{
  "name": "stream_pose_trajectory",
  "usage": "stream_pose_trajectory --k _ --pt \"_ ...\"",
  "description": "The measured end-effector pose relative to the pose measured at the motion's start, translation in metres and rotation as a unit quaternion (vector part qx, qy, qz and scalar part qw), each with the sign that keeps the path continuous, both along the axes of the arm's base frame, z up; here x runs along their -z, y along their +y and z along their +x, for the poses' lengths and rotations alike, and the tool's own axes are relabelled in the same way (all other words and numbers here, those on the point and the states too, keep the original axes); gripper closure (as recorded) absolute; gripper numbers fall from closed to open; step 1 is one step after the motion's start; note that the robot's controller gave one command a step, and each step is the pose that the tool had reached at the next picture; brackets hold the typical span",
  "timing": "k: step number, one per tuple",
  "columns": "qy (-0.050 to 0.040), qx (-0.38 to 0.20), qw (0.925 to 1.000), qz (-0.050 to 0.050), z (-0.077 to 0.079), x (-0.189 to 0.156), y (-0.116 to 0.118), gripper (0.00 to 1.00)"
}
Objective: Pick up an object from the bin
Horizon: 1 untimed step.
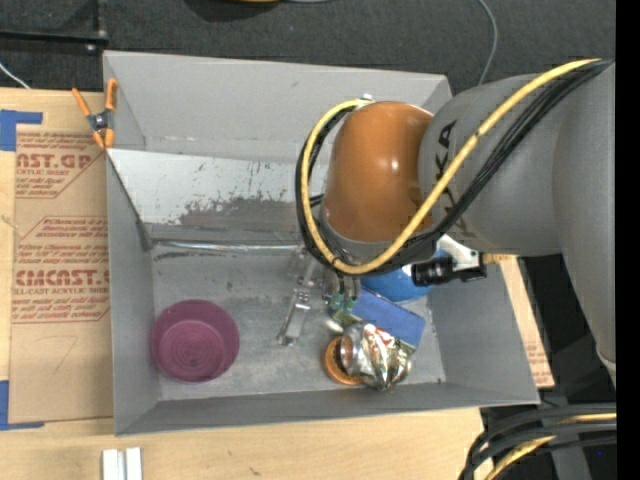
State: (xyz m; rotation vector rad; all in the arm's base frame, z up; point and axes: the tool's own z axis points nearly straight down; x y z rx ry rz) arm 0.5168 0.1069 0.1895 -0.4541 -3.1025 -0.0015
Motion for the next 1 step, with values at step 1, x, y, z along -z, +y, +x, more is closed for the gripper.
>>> stream_pose_trajectory --k 1 --pt "0.0018 -0.017 0.9999 0.000 -0.0103 0.0808 -0.0545 0.00"
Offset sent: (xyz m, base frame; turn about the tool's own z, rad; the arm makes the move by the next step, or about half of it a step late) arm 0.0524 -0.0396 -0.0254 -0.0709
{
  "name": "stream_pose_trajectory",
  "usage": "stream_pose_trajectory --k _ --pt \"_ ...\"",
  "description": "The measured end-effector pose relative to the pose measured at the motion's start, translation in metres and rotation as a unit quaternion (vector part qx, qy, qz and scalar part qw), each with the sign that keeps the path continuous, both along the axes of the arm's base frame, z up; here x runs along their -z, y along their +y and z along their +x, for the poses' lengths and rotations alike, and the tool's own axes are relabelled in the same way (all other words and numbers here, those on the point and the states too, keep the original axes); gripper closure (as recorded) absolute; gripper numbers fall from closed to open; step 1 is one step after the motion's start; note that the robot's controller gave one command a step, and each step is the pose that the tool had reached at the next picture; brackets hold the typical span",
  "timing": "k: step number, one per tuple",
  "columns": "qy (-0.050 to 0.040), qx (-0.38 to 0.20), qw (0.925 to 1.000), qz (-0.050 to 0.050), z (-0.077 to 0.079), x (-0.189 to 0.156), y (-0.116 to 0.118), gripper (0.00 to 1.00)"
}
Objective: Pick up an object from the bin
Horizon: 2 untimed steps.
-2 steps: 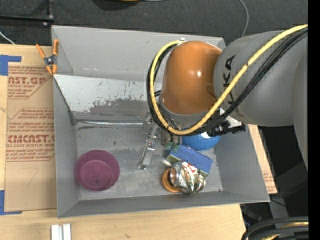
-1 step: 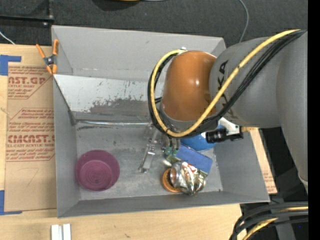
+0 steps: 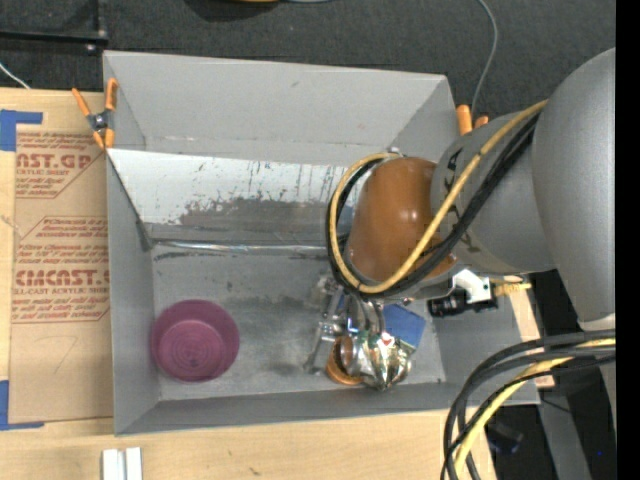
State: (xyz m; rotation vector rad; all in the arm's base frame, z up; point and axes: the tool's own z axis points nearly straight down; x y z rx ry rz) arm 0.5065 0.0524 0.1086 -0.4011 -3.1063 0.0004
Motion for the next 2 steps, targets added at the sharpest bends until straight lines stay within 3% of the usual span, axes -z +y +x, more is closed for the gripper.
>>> stream_pose_trajectory --k 1,2 --pt "-0.0028 -0.019 0.9998 0.001 0.0630 -0.0552 0.0155 1.00" --pt "-0.0028 -0.019 0.9998 0.001 0.0630 -0.0552 0.0155 1.00"
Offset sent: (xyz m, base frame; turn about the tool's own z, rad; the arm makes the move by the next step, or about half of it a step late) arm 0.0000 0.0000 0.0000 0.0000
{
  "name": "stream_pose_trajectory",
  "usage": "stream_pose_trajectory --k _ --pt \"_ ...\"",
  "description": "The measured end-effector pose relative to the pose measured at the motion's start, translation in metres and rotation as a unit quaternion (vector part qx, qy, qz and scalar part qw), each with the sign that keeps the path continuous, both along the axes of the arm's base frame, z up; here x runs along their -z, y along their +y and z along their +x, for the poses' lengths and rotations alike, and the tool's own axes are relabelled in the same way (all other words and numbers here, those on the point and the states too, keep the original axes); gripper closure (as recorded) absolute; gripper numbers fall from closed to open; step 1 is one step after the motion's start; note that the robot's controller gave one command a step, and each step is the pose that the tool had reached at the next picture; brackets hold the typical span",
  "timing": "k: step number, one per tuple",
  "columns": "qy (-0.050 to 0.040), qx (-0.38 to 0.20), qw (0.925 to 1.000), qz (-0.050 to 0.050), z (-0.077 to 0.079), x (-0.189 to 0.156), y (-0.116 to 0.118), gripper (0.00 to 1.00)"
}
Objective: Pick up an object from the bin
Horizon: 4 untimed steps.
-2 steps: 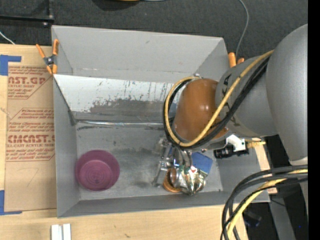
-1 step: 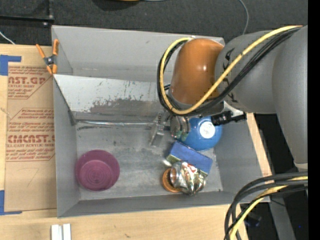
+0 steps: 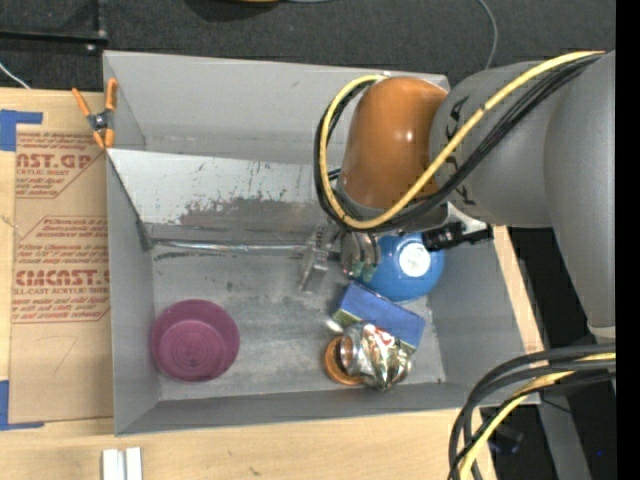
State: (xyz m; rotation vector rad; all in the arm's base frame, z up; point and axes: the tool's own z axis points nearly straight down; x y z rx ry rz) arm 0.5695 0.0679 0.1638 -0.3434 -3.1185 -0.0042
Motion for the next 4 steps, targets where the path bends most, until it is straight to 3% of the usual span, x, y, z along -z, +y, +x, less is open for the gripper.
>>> stream_pose_trajectory --k 1,2,4 --pt "0.0023 -0.032 0.9995 0.000 -0.029 0.069 -0.047 1.00" --pt "-0.0008 -0.058 0.9983 0.001 -0.012 0.065 -0.058 1.00" --pt "-0.0009 -0.058 0.9983 0.001 -0.012 0.065 -0.058 1.00"
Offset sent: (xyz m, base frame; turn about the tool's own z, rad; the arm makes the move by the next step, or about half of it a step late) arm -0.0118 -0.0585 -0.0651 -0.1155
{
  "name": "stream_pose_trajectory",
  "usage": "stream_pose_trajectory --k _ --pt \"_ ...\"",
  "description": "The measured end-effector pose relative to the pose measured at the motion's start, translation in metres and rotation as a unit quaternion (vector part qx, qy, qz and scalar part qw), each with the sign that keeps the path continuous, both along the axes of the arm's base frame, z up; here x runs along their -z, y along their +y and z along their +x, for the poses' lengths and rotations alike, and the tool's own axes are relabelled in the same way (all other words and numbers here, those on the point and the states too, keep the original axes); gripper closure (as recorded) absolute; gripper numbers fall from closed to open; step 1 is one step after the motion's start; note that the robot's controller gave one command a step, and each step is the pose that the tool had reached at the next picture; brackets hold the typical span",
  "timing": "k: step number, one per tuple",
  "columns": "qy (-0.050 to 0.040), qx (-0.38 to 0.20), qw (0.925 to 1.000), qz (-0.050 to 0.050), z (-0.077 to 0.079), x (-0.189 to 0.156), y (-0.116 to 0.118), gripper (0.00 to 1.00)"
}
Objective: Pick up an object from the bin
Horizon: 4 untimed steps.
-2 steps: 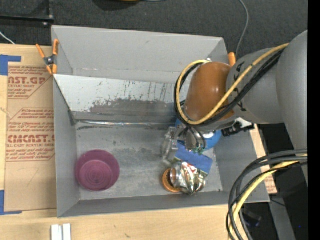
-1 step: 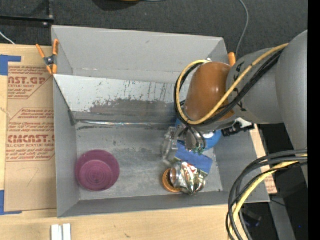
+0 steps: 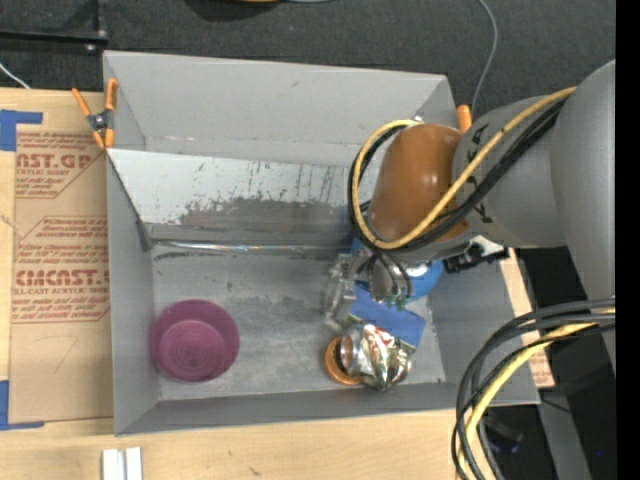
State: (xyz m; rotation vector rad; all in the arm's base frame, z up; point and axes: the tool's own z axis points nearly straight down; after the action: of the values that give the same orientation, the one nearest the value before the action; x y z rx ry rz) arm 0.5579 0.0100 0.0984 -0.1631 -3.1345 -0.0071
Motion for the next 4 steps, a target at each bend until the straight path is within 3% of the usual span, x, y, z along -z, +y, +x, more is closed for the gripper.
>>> stream_pose_trajectory --k 3,4 --pt "0.0000 0.000 1.0000 0.000 0.0000 0.0000 0.0000 1.00" --pt "-0.0001 0.000 1.0000 0.000 0.0000 0.0000 0.0000 0.00"
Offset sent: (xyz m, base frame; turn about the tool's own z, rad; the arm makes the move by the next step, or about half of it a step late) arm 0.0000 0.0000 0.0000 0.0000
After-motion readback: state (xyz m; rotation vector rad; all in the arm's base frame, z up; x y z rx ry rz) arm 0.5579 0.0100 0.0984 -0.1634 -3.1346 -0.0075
